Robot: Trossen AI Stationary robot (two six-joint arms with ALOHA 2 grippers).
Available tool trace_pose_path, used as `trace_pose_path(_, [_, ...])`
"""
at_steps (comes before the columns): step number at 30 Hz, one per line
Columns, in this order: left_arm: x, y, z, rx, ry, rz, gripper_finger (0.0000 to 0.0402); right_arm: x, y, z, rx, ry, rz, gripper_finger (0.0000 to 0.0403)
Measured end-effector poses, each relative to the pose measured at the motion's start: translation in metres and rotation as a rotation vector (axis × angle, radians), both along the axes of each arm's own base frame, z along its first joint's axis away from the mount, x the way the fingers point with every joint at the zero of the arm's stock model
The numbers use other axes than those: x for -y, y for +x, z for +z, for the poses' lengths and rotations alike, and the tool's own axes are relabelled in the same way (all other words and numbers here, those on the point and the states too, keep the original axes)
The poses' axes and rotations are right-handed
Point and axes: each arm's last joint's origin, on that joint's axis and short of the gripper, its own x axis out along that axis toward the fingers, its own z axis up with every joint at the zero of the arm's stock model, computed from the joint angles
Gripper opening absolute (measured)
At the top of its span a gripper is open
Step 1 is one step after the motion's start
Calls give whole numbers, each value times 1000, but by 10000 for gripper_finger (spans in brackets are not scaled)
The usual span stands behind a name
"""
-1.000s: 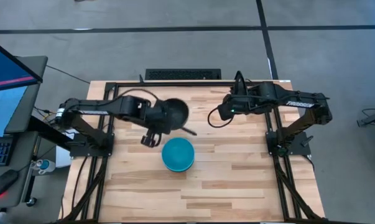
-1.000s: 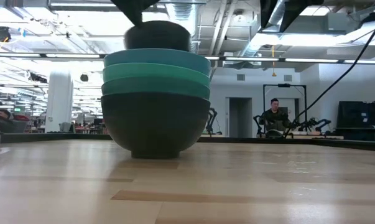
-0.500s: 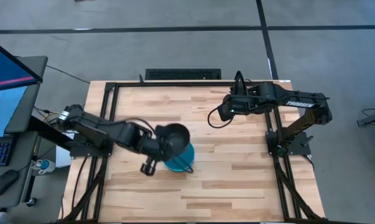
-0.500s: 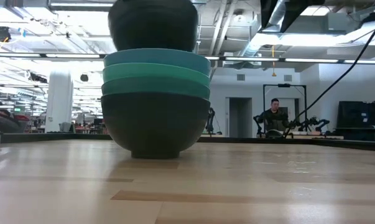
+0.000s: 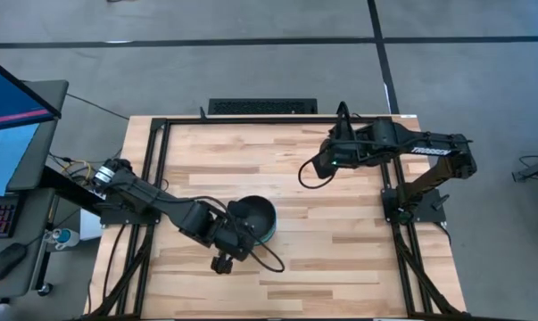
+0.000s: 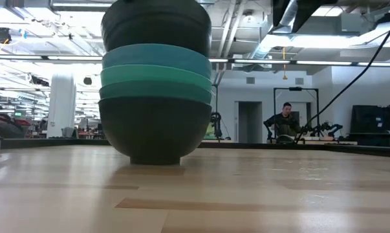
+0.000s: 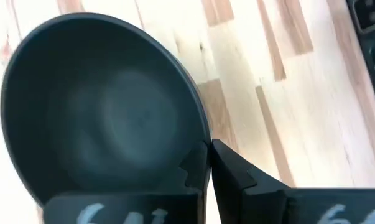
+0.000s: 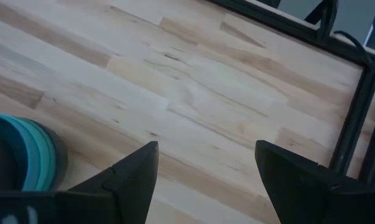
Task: Nest bowls inside each other
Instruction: Stack the black bowl on top of the blue bowl, then return to Home Position
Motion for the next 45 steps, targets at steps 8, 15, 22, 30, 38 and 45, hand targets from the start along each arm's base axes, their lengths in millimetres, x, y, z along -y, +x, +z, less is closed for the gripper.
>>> trace_pose_path(8, [2,13,-18,-22,24,68,0,0,0,0,-21,-12,48,292])
trace_pose_path(15, [9,24,-38,-80,19,87,0,1,0,0,-29,-17,63,292])
trace_pose_path(22, [7,24,-10,-41,82,146,36,1,0,0,-36,-21,79,292])
trace_pose_path(30, [8,23,24,39,40,159,107,1,0,0,-45,-27,100,292])
trace_pose_path(38, [23,12,26,198,213,219,143,-20,-5,6,-19,-131,162,292])
trace_pose_path(45, [14,-58,118,659,50,308,130,-74,-79,64,379,-543,353,292])
